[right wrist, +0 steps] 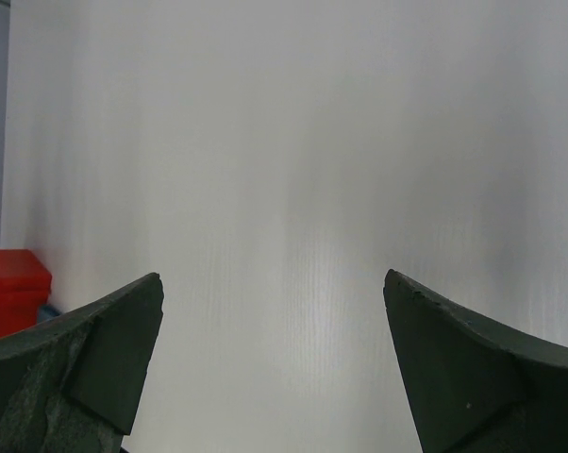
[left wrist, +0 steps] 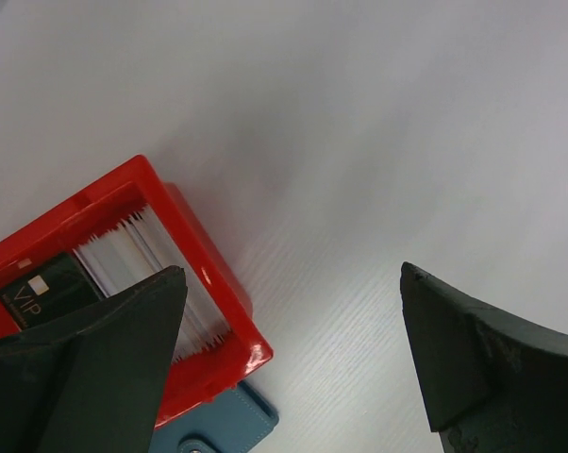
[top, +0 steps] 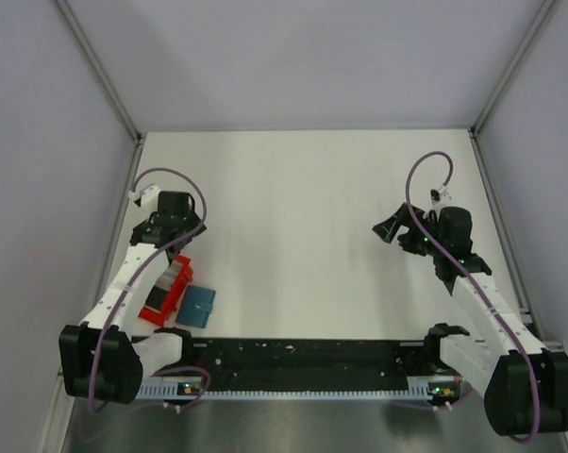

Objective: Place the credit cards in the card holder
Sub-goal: Move the storage box to the center of the board.

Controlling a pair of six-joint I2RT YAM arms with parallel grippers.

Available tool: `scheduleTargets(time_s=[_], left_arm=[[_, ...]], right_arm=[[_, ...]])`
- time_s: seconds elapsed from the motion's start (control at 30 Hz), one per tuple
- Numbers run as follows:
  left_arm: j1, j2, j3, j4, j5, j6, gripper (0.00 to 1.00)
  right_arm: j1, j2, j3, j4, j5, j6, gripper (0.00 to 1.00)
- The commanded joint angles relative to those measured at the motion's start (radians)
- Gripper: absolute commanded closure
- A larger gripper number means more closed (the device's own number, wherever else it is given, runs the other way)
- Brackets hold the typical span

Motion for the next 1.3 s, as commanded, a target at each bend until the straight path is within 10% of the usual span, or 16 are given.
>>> scheduleTargets(time_s=[0.0, 0.77, 1.27], left_arm=[[0.045, 0.024, 0.008, -0.045, -0.056, -0.016, 0.02], [0.068, 0.231, -0.044, 0.267, 0.435, 0.002, 0.11], [-0.243, 0.389, 0.077, 0.353, 0.403, -0.169, 0.11]], right_arm=[[-0.005, -0.001, 0.053, 0.001, 0.013, -0.026, 0.01], [-0.005, 0.067, 0.059, -0.022, 0.038, -0.067, 0.01], [-0.005, 0.088, 0.071, -0.082, 0.093, -0.09, 0.01]])
